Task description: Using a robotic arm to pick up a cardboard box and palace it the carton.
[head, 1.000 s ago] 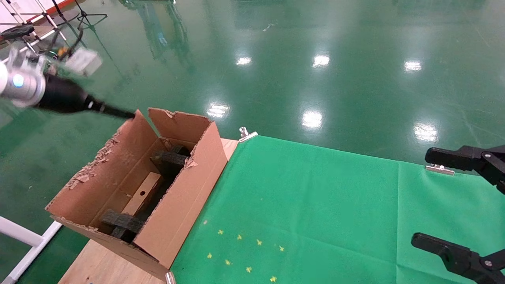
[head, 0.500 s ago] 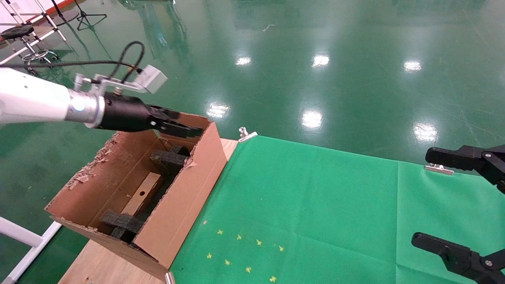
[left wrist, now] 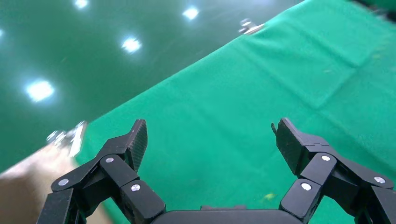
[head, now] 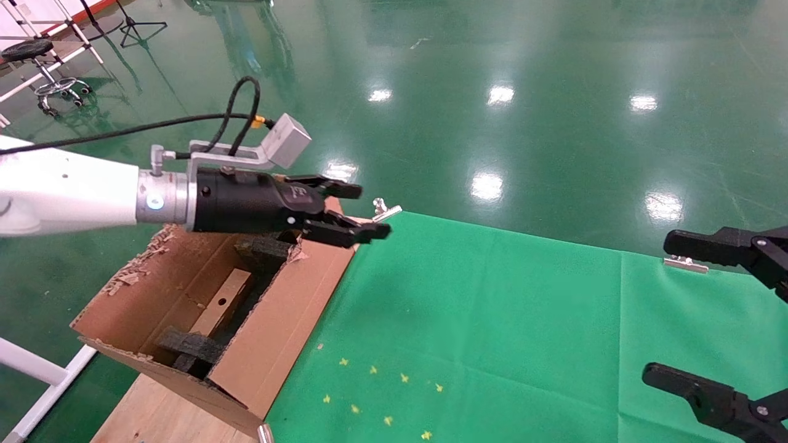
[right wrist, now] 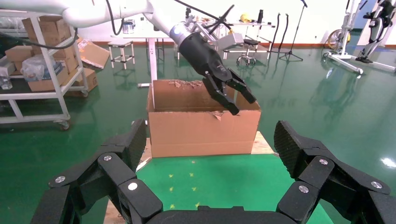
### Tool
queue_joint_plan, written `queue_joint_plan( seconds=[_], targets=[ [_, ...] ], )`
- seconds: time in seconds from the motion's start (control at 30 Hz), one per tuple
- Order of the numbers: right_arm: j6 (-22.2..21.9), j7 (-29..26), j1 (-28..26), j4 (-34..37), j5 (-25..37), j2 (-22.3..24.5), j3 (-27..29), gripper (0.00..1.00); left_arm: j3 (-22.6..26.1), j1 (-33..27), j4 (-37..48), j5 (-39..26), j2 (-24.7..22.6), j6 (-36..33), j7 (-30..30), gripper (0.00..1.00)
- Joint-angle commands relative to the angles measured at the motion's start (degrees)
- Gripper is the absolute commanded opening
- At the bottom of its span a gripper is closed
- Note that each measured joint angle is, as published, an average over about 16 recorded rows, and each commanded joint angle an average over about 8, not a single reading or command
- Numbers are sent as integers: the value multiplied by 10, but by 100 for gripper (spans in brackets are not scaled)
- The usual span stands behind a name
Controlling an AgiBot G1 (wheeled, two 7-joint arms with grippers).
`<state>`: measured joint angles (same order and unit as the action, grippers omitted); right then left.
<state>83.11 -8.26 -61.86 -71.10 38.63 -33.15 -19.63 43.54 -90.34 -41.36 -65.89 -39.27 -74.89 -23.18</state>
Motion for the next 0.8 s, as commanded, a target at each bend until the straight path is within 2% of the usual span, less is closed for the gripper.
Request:
queue_joint_plan(
  seconds=[0.03,0.8],
  targets=[
    [0,0,0,0,0,0,0,100,-19,19,-22,16,3,-7,8,100],
    [0,0,0,0,0,0,0,100,-243,254,-284,212,37,-95,110,100]
  ],
)
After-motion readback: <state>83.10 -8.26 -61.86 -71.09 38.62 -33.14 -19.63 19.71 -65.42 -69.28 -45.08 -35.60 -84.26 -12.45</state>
